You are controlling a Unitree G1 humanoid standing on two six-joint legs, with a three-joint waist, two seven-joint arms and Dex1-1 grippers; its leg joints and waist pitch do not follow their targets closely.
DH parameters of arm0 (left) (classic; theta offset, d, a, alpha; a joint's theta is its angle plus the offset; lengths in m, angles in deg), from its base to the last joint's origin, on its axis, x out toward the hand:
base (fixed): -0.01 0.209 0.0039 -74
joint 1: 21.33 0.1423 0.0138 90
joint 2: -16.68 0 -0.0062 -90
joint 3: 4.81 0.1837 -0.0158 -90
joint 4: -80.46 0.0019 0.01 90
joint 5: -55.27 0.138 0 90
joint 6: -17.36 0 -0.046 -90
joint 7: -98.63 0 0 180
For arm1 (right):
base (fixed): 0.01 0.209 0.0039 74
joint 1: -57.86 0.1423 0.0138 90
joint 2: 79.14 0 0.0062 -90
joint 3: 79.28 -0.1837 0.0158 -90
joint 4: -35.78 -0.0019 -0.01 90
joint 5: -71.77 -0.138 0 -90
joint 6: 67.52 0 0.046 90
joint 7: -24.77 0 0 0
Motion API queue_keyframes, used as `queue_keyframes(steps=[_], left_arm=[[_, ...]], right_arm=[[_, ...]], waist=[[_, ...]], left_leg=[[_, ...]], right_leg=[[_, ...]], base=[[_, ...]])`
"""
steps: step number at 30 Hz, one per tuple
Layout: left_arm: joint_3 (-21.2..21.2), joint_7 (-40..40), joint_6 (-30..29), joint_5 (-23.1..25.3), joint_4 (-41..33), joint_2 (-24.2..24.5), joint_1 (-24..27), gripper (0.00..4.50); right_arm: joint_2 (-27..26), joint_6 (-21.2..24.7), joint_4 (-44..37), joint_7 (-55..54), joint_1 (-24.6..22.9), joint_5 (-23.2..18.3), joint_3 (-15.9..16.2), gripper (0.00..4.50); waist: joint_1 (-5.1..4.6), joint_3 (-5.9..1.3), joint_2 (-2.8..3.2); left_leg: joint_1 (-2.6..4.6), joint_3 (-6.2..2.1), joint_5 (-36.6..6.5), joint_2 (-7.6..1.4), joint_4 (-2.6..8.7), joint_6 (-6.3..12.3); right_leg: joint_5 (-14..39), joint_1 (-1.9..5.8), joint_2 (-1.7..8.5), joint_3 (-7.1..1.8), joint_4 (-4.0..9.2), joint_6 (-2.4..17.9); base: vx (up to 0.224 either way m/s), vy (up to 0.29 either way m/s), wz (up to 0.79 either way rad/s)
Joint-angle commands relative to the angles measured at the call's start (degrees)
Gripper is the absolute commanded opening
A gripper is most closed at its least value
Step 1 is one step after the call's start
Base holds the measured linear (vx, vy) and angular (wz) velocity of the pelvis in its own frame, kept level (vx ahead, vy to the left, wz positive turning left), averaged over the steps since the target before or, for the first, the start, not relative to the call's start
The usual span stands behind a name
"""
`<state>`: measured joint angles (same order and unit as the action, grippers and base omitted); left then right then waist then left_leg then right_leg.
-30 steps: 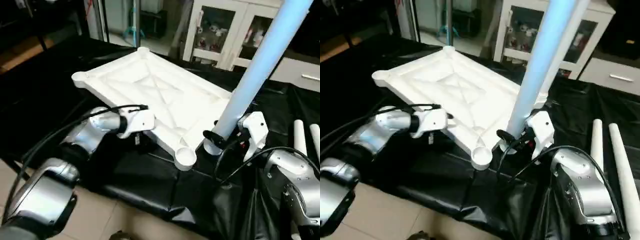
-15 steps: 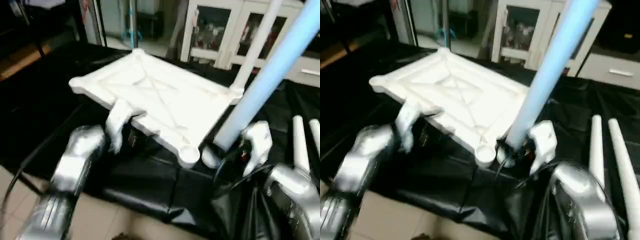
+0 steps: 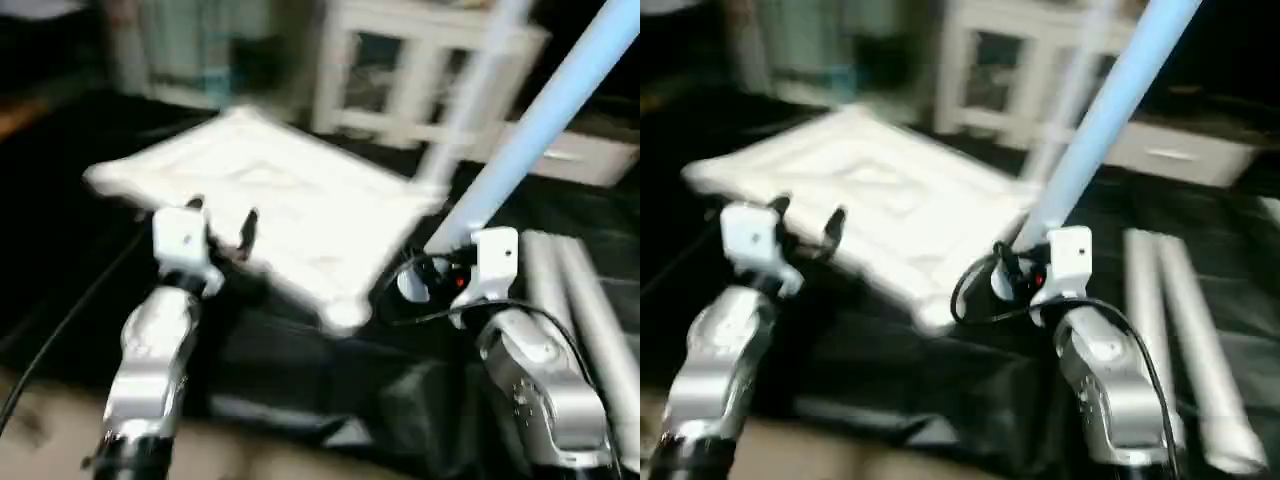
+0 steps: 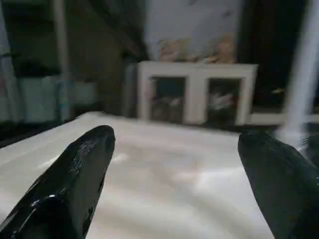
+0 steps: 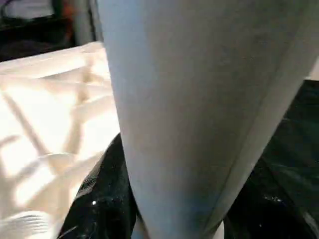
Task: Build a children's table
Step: Insert table leg to table base
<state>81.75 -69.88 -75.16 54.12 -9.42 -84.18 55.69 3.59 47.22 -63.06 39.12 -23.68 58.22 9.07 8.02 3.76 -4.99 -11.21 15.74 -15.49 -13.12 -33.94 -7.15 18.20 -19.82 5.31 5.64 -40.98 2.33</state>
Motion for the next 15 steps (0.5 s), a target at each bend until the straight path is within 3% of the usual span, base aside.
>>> queue_keyframes(steps=[1, 2, 3, 4, 5, 6, 7, 8, 9, 10, 11, 12, 13, 14, 15], left_arm=[[0.8, -1.4, -0.4, 2.7, 0.2, -0.6, -1.2, 4.4], [0.9, -1.8, -1.1, 3.2, -0.3, -0.1, -1.2, 4.4], [0.9, -1.8, -1.1, 3.2, -0.3, -0.1, -1.2, 4.4], [1.0, -2.1, -2.1, 3.4, -1.1, 0.6, -1.1, 4.4], [1.0, -2.1, -3.0, 3.4, -1.9, 1.5, -0.9, 4.4], [1.0, -2.2, -3.5, 3.4, -2.4, 2.1, -0.9, 4.4], [1.0, -2.4, -4.3, 3.1, -2.9, 2.5, -0.8, 4.4], [0.7, -2.2, -6.0, 2.4, -3.9, 3.0, -0.4, 4.4], [0.7, -2.1, -6.4, 2.6, -4.0, 3.3, -0.3, 4.4], [0.6, -2.1, -7.0, 3.3, -4.2, 3.4, -0.2, 4.4], [0.4, -1.8, -7.1, 3.6, -4.4, 3.5, 0.1, 4.4], [0.2, -1.6, -7.1, 3.8, -4.6, 3.7, 0.3, 4.4], [-0.4, -1.4, -6.6, 3.9, -4.8, 4.1, 0.9, 4.4], [-0.5, -0.1, -6.9, 2.7, -5.2, 4.7, 1.4, 4.4], [-0.3, 1.6, -7.3, 1.6, -5.7, 5.5, 2.0, 4.4]], right_arm=[[0.9, -1.1, 1.4, 0.0, 0.8, 1.1, -0.9, 1.86], [1.2, -1.3, 1.4, 0.1, 0.9, 1.2, -0.6, 1.86], [1.2, -1.3, 1.4, 0.1, 0.9, 1.2, -0.6, 1.86], [1.5, -1.3, 1.4, 0.6, 0.8, 0.9, -0.3, 1.86], [1.8, -1.3, 1.1, 1.2, 0.6, 0.6, 0.1, 1.86], [1.9, -1.4, 1.0, 1.7, 0.4, 0.5, 0.3, 1.86], [2.1, -1.5, 0.9, 2.1, 0.3, 0.4, 0.5, 1.86], [2.2, -1.6, 0.4, 3.0, -0.1, 0.2, 0.9, 1.86], [2.2, -1.6, 0.3, 3.3, -0.2, 0.1, 1.1, 1.86], [2.3, -1.7, 0.4, 3.8, -0.2, 0.1, 1.3, 1.86], [2.4, -1.9, 0.3, 4.4, -0.4, -0.1, 1.6, 1.86], [2.4, -2.1, 0.2, 5.0, -0.5, -0.3, 1.7, 1.86], [2.5, -2.2, 0.0, 5.7, -0.6, -0.6, 2.0, 1.86], [2.6, -2.4, -0.3, 6.5, -0.8, -1.0, 2.3, 1.86], [2.8, -2.6, -0.5, 7.0, -0.9, -1.3, 2.4, 1.86]], waist=[[1.48, -2.59, -0.18], [3.67, -3.47, -0.71], [3.67, -3.47, -0.71], [2.59, -3.35, -0.38], [2.33, -3.44, 0.06], [2.21, -3.2, 1.34], [2.22, -2.98, 2.49], [1.55, -4.13, 6.11], [-0.22, -3.79, 6.98], [-1.55, -6.14, 7.42], [-1.59, -6.83, 6.67], [-0.6, -6.4, 5.48], [-0.98, -7.24, 4.08], [-0.88, -7.1, 3.49], [-0.87, -6.29, 1.25]], left_leg=[[-2.65, -2.35, -23.9, 4.09, -3.04, 3.04], [-10.33, -7.53, -8.6, 3.94, -8.62, 7.23], [-10.33, -7.53, -8.6, 3.94, -8.62, 7.23], [-13.0, -9.49, -0.1, 5.22, -9.96, 6.86], [-13.35, -9.58, 3.2, 5.36, -9.39, 7.06], [-13.55, -9.29, 9.8, 4.97, -6.06, 8.39], [-13.07, -9.15, 11.9, 4.3, -3.66, 9.25], [-10.07, -10.42, 15.0, 1.37, 2.3, 11.83], [-9.06, -13.8, 10.1, -1.31, 4.28, 15.21], [-3.23, -18.7, 11.5, -4.39, 2.5, 25.93], [-2.13, -19.18, 23.2, -4.8, 0.59, 28.72], [-3.1, -19.28, 56.4, -5.28, -1.52, 30.31], [-3.33, -18.87, 76.9, -3.1, -2.87, 26.16], [-3.99, -18.45, 79.1, -1.18, -3.53, 23.79], [-9.81, -14.38, 59.4, 4.71, -3.67, 18.88]], right_leg=[[45.6, 3.83, 6.23, -11.19, 14.08, 0.4], [45.9, 9.36, 10.62, -12.71, 12.81, -1.6], [45.9, 9.36, 10.62, -12.71, 12.81, -1.6], [34.1, 8.64, 8.18, -10.13, 11.99, 0.4], [29.3, 8.63, 7.56, -9.02, 12.3, 2.5], [23.2, 8.43, 6.06, -5.89, 13.54, 5.4], [21.9, 7.94, 5.39, -4.45, 14.26, 5.6], [7.4, 8.04, 0.45, 0.43, 12.95, 0.2], [3.4, 6.45, -2.1, 2.33, 7.68, -1.0], [2.8, -0.54, -3.12, 0.73, -0.61, -1.2], [0.8, -2.28, -2.21, -0.77, -1.11, -2.0], [-8.1, -4.1, -0.16, -3.98, -0.82, -6.5], [-17.9, -4.76, 1.07, -6.39, 1.23, -10.2], [-22.1, -5.19, 1.52, -7.56, 2.9, -10.2], [-31.6, -3.24, 2.74, -8.28, 5.6, -8.0]], base=[[0.194, -0.076, -0.88], [0.194, -0.076, -0.88], [0.211, -0.07, -0.41], [0.169, -0.069, 0.01], [0.169, -0.069, 0.01], [0.198, -0.051, 0.0], [0.223, -0.015, 0.0], [0.223, -0.015, 0.0], [0.254, 0.059, -0.1], [0.292, 0.069, -0.13], [0.292, 0.069, -0.13], [0.227, 0.04, -0.03], [0.017, 0.083, -0.17], [-0.05, 0.123, -0.28], [-0.125, 0.099, -0.27]])
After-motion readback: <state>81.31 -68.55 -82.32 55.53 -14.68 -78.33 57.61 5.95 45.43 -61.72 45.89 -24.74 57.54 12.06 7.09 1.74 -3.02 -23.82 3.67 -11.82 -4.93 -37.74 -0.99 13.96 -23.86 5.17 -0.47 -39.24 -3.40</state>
